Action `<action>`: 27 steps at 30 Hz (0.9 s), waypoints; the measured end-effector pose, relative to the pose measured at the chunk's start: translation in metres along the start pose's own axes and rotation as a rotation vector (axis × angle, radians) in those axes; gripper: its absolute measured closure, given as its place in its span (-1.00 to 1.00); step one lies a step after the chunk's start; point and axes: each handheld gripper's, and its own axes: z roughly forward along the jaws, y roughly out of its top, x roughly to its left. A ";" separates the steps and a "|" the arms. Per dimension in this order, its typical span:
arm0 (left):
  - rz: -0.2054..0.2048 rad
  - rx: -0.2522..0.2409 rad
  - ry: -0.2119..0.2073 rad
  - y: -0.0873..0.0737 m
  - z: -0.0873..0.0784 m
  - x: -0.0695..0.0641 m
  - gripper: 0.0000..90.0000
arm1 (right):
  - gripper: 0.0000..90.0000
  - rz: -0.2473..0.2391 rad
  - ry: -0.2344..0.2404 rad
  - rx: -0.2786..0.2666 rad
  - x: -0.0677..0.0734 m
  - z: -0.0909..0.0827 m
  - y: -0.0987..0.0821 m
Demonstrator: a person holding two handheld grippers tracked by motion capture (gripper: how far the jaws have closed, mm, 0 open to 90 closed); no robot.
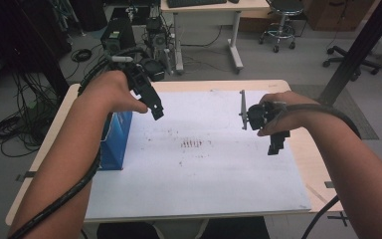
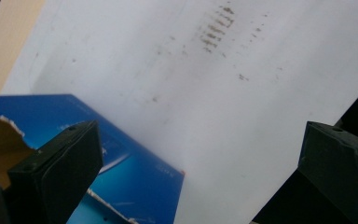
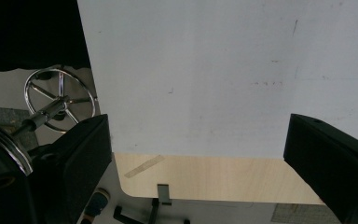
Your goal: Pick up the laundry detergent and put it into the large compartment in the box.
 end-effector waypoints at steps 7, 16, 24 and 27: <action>0.045 0.008 -0.007 0.004 0.001 -0.008 -1.00 | -0.83 -0.008 -0.001 -0.007 0.000 0.000 0.001; 0.099 0.018 -0.019 0.005 0.002 -0.014 -1.00 | -0.83 -0.010 0.001 -0.007 0.001 0.000 0.003; 0.135 0.021 -0.033 0.009 0.003 -0.023 -1.00 | -0.83 -0.025 -0.004 -0.012 0.001 -0.003 0.006; 0.141 0.019 -0.034 0.009 0.003 -0.024 -1.00 | -0.83 -0.029 -0.007 -0.016 0.003 -0.005 0.007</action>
